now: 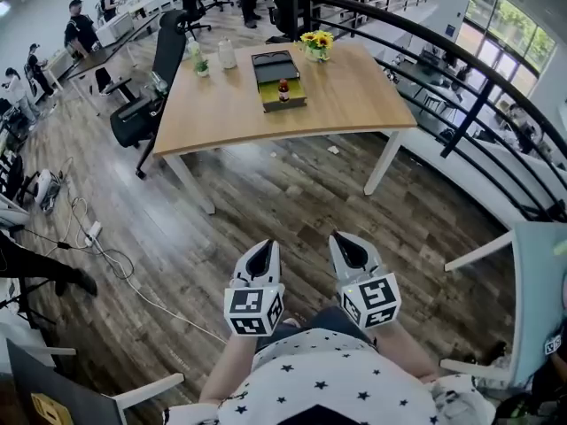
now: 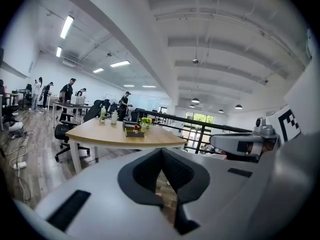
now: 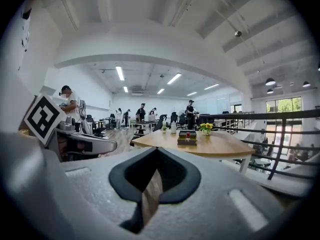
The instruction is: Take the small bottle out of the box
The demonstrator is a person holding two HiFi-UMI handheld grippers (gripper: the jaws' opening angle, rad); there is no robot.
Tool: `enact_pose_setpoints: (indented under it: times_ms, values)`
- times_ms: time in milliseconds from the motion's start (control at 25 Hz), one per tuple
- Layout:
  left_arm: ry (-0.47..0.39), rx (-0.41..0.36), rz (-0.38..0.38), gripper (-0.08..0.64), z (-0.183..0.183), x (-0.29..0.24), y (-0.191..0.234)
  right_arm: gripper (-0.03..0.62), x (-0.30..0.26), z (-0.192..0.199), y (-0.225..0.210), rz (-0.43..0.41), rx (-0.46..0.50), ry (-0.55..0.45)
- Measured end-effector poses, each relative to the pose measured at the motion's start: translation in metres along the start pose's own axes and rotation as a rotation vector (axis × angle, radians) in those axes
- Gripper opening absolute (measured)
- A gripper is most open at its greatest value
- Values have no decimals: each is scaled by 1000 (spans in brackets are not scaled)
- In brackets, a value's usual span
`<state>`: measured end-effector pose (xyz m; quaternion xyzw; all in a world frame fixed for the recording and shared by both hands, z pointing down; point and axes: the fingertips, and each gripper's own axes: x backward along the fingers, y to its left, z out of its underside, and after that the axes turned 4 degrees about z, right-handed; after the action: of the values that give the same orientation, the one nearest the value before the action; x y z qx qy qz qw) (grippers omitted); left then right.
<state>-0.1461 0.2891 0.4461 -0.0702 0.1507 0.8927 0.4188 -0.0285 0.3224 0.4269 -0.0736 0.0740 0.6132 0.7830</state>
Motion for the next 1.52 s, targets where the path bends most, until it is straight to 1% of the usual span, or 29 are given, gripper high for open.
enact_pose_setpoints:
  times_ms: [120, 280, 360, 480, 520, 560, 640, 800, 1040, 1160, 1320, 1520]
  values:
    - [-3, 0, 4, 3, -1, 6, 1, 6, 2, 1, 9, -18, -4, 8]
    - [-1, -1, 6, 3, -3, 14, 7, 6, 3, 1, 25, -51, -36, 0]
    - [-3, -9, 9, 5, -4, 18, 10, 6, 2, 2, 30, -49, -33, 7]
    - [-6, 1, 28, 5, -4, 22, 11, 6, 0, 5, 35, -48, -11, 25]
    - [-7, 4, 35, 6, -3, 23, 10, 11, 0, 7, 37, -52, -8, 29]
    - [-6, 6, 41, 9, -3, 23, 10, 30, 0, 7, 38, -57, -9, 33]
    - [2, 5, 53, 70, -1, 23, 9, 36, 0, 9, 39, -63, -14, 34]
    - [9, 5, 66, 105, 0, 22, 9, 81, -1, 10, 40, -61, -22, 40]
    - [-8, 4, 76, 156, -6, 17, 11, 139, -5, 11, 34, -48, -39, 42]
    - [-15, 4, 74, 168, -10, 9, 17, 164, -14, 11, 29, -47, -47, 42]
    - [-16, 11, 64, 199, -13, -9, 28, 175, -33, 11, 17, -46, -59, 40]
    - [-15, 23, 53, 210, -22, -47, 45, 176, -73, 3, -6, -55, -61, 39]
